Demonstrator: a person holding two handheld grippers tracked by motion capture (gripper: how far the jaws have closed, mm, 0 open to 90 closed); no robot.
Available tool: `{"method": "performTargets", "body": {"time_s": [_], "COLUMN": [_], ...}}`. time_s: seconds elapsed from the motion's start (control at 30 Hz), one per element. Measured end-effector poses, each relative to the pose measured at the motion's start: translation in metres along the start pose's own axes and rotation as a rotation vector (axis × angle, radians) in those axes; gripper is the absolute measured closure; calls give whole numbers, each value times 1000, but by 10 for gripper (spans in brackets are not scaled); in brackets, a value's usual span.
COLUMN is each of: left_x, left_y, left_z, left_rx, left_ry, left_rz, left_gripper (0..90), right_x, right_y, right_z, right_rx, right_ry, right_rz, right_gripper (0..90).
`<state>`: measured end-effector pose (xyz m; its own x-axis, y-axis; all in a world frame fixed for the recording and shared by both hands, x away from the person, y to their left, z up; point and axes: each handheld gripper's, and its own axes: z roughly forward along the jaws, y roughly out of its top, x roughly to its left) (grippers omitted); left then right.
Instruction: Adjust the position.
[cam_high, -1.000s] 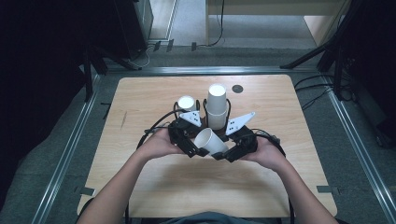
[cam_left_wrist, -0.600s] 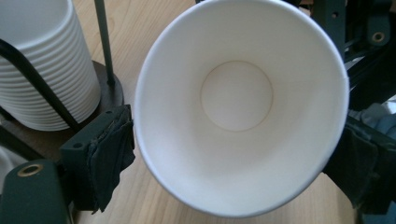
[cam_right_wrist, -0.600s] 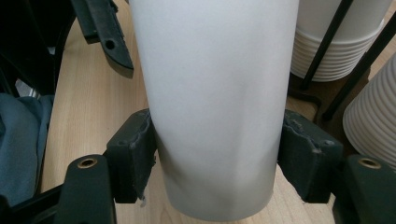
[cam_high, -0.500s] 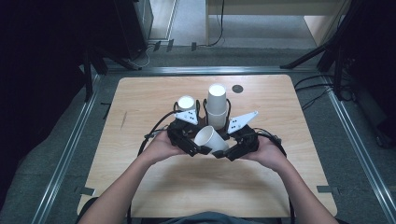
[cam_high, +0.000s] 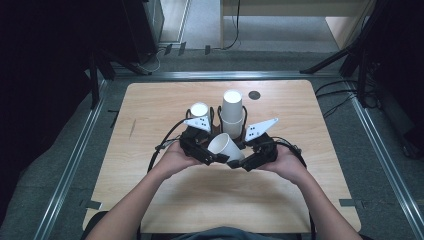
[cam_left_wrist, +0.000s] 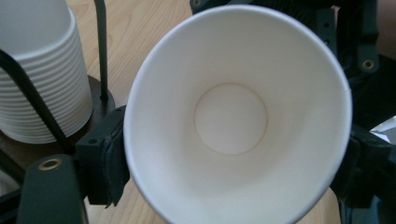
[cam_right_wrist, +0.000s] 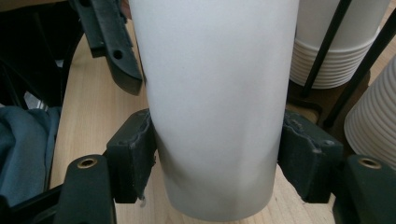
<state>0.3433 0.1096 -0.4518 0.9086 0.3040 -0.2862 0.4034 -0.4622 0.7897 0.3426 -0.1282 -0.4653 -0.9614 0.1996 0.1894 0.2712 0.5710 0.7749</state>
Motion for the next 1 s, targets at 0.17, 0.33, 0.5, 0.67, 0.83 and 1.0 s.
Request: {"method": "performTargets", "body": {"time_s": [0.17,0.33,0.5,0.67,0.83,1.0], "left_x": [-1,-3,-5,-7,-7,-5], "left_y": [0,1,1,2,3,2], "left_z": [-2,0,-1,-2,-5,-7], "left_rx": [-1,17,28,42,45,49], "left_ry": [2,8,15,22,39,44], "left_rz": [13,23,38,45,57,54], "left_gripper": [226,252,255,255,255,255], "right_x": [0,0,3,6,5,6], "right_y": [-1,-2,-1,1,0,-4], "right_z": [0,3,4,7,6,4], "right_rx": [0,9,19,39,41,69], "right_ry": [2,8,-4,-13,-11,-43], "right_rz": [1,11,9,6,11,-1], "right_gripper": [328,327,317,286,246,244]}}
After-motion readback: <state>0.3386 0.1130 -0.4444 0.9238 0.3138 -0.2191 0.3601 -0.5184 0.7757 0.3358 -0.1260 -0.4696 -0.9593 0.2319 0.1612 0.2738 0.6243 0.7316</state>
